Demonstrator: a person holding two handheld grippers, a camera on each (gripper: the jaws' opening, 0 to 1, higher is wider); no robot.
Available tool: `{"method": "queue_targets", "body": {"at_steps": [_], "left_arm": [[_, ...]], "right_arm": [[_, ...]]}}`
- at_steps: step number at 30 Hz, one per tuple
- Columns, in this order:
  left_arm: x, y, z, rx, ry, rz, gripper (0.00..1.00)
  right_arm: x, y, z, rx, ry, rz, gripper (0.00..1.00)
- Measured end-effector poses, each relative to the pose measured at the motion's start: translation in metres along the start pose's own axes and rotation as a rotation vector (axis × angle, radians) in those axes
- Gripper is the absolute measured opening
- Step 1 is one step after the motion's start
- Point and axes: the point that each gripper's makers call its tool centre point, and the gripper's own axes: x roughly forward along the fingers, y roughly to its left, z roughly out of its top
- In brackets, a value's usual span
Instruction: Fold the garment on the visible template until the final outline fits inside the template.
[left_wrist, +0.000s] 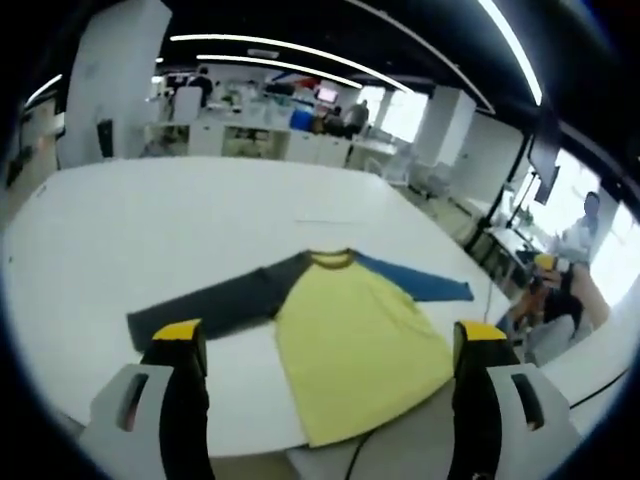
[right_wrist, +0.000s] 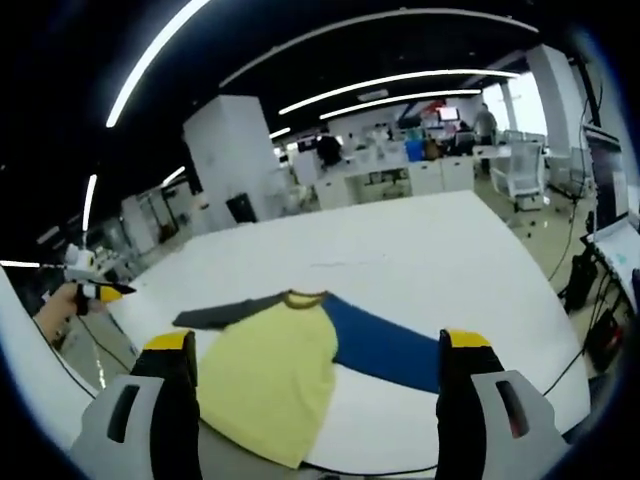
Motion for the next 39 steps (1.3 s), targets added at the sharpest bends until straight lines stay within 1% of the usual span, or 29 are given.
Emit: {"method": "queue_targets", "body": {"at_steps": [5,8,10,15,18,20,25,29,33,34,35,39], "left_arm": [[0.002,-0.004,-0.003,-0.002,0.017,-0.002,0.97],[0.003,-0.005,-0.004,-0.008,0.022,0.003,0.97],[0.004,-0.007,-0.005,-0.01,0.026,0.003,0.97],[0.009,-0.012,-0.007,-0.02,0.034,-0.004,0.97],[0.013,-0.014,-0.007,-0.021,0.043,-0.003,0.97],[0.016,-0.017,-0.005,-0.024,0.039,-0.004,0.96],[0.021,-0.021,-0.003,-0.021,0.044,0.006,0.96],[0.023,-0.021,-0.005,-0.028,0.05,0.021,0.96],[0.027,-0.02,-0.011,-0.041,0.069,0.043,0.96],[0.029,-0.021,-0.012,-0.045,0.075,0.046,0.96],[0.03,-0.021,-0.012,-0.045,0.077,0.047,0.96],[0.037,-0.024,-0.013,-0.049,0.09,0.058,0.95]], "right_arm": [[0.002,-0.007,-0.005,0.012,0.011,-0.006,1.0],[0.004,-0.017,-0.019,0.011,0.061,-0.034,1.0],[0.006,-0.02,-0.026,0.007,0.078,-0.031,1.0],[0.008,-0.027,-0.034,0.036,0.09,-0.026,1.0],[0.011,-0.034,-0.037,0.041,0.101,-0.029,0.96],[0.013,-0.04,-0.039,0.046,0.105,-0.035,0.96],[0.021,-0.063,-0.053,0.055,0.13,-0.064,0.94],[0.028,-0.082,-0.065,0.057,0.137,-0.088,0.93],[0.035,-0.107,-0.081,0.057,0.156,-0.119,0.86],[0.037,-0.115,-0.085,0.06,0.173,-0.132,0.85],[0.038,-0.117,-0.086,0.059,0.175,-0.132,0.84],[0.042,-0.138,-0.09,0.07,0.179,-0.156,0.79]]}}
